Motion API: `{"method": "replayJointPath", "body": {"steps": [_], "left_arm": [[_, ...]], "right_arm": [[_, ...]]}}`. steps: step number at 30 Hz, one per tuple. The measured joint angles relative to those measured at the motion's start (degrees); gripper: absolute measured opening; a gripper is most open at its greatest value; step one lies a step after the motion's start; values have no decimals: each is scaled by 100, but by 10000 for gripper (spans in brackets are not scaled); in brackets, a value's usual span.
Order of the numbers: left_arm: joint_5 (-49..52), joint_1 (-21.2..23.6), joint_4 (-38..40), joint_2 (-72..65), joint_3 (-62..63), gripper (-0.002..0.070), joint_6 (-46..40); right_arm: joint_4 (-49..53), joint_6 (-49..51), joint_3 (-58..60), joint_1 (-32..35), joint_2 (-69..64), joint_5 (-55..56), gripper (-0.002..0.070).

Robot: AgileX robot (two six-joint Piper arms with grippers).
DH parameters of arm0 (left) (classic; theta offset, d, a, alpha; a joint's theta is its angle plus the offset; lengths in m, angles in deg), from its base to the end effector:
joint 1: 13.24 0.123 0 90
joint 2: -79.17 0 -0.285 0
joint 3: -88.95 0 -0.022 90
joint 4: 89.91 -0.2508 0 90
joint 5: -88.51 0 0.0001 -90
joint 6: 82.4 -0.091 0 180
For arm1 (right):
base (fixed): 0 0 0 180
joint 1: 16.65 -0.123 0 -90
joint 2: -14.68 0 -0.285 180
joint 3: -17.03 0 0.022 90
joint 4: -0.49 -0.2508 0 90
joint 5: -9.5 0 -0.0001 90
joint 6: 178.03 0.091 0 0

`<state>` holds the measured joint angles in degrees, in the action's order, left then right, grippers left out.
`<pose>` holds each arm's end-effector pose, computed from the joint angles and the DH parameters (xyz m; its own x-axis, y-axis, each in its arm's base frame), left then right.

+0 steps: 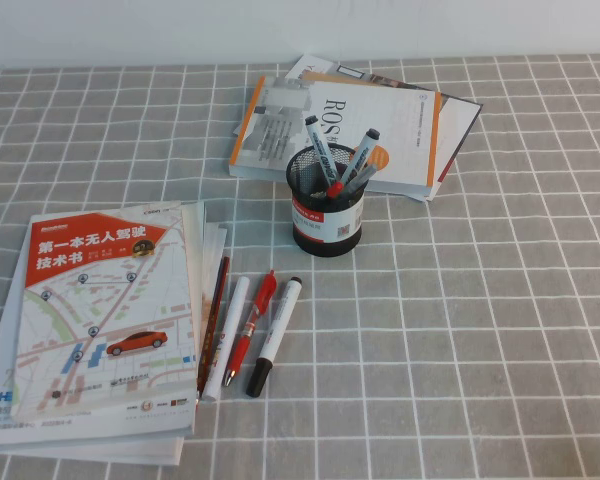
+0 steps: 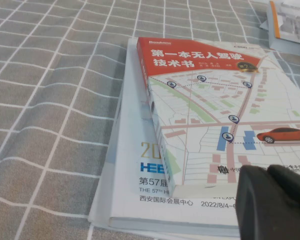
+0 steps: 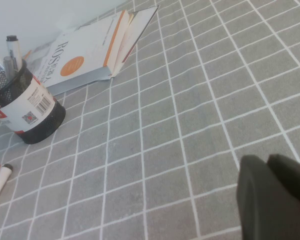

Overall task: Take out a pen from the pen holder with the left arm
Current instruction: 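Take a marker out of the pen holder and lay it on the table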

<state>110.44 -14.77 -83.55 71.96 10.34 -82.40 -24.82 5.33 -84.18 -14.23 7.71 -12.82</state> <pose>0.0523 -0.0052 0.1714 -0.3079 -0.0946 -0.9467 0.0346 0.9933 -0.1105 0.0524 0.0126 0.1730 -0.2990 0.4608 -0.8356 0.0242 0.8790 0.4761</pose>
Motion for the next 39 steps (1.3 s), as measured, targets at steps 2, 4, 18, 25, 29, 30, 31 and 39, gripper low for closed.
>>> {"method": "replayJointPath", "body": {"steps": [2, 4, 18, 25, 29, 30, 31, 39], "left_arm": [[0, 0, 0, 0, 0, -4, 0], [0, 0, 0, 0, 0, -4, 0], [0, 0, 0, 0, 0, -4, 0], [0, 0, 0, 0, 0, -4, 0], [0, 0, 0, 0, 0, -4, 0], [0, 0, 0, 0, 0, -4, 0], [0, 0, 0, 0, 0, -4, 0], [-81, 0, -25, 0, 0, -4, 0]], "right_arm": [[0, 0, 0, 0, 0, 0, -13], [0, 0, 0, 0, 0, 0, -13], [0, 0, 0, 0, 0, 0, -13], [0, 0, 0, 0, 0, 0, -13], [0, 0, 0, 0, 0, 0, -13], [0, 0, 0, 0, 0, 0, -13], [0, 0, 0, 0, 0, 0, -13], [0, 0, 0, 0, 0, 0, -13]]}}
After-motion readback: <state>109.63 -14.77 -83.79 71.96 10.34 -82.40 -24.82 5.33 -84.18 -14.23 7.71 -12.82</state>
